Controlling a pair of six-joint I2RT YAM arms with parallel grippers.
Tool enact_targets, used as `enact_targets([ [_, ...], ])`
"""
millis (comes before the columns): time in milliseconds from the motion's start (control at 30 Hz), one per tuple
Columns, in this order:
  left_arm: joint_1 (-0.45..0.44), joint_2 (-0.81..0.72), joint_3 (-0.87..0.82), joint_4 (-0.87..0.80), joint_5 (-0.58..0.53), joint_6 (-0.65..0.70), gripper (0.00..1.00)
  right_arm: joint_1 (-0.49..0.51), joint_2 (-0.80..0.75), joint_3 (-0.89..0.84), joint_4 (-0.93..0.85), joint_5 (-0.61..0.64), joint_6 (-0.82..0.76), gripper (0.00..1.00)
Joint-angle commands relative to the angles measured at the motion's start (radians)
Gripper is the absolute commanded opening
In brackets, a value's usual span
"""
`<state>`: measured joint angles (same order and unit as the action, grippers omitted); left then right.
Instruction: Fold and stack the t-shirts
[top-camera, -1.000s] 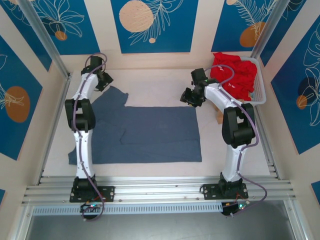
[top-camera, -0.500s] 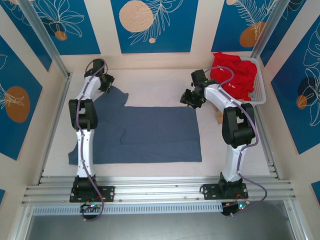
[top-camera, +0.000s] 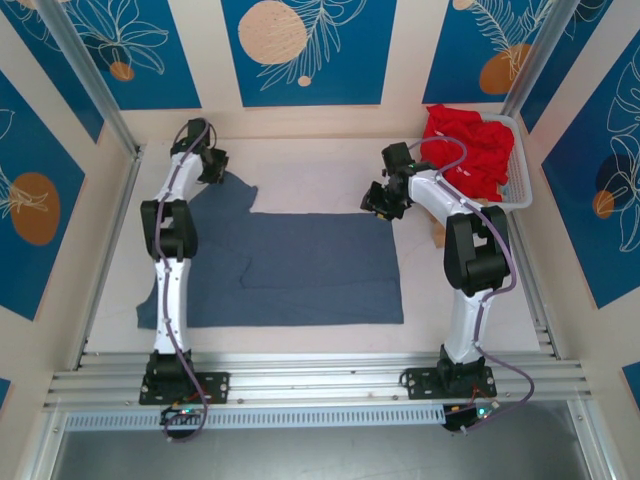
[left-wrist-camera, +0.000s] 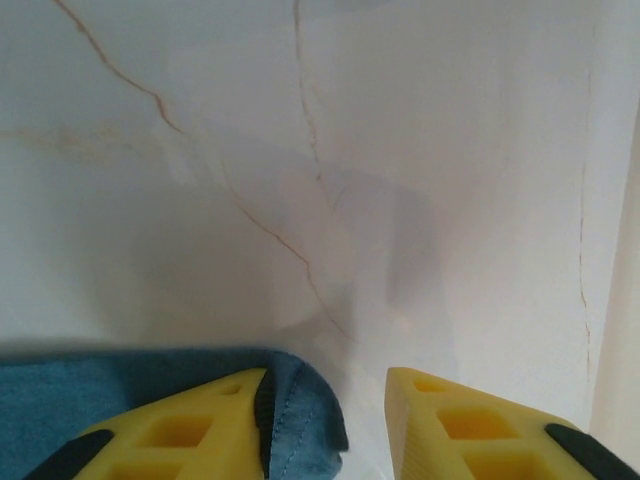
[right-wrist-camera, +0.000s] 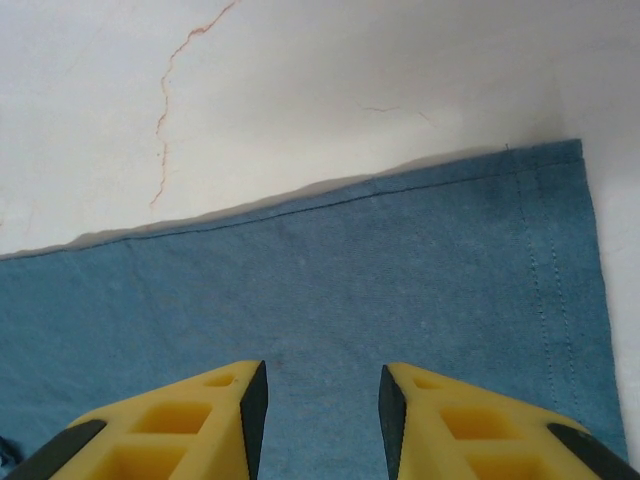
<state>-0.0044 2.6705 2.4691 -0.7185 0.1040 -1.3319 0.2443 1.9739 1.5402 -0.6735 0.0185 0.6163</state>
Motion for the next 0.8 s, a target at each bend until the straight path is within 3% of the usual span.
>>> enact_targets([
  [0, -0.007, 0.053, 0.028, -0.134, 0.033, -0.058, 0.29, -0.005, 0.008, 0.005, -0.024, -0.019, 0.005, 0.37],
  [167, -0.004, 0.069, 0.033, -0.247, 0.048, -0.07, 0.2, -0.007, 0.012, 0.008, -0.024, -0.008, -0.001, 0.37],
  [400, 0.006, 0.028, 0.033, -0.269, 0.004, -0.035, 0.01, -0.015, 0.023, 0.038, -0.033, 0.003, -0.013, 0.37],
  [533, 0.01, -0.033, 0.03, -0.258, -0.03, 0.005, 0.0, -0.034, 0.042, 0.057, -0.044, 0.006, -0.001, 0.37],
  [767, 0.011, -0.121, 0.027, -0.217, -0.008, 0.049, 0.0, -0.049, 0.144, 0.157, -0.153, 0.126, 0.058, 0.38],
])
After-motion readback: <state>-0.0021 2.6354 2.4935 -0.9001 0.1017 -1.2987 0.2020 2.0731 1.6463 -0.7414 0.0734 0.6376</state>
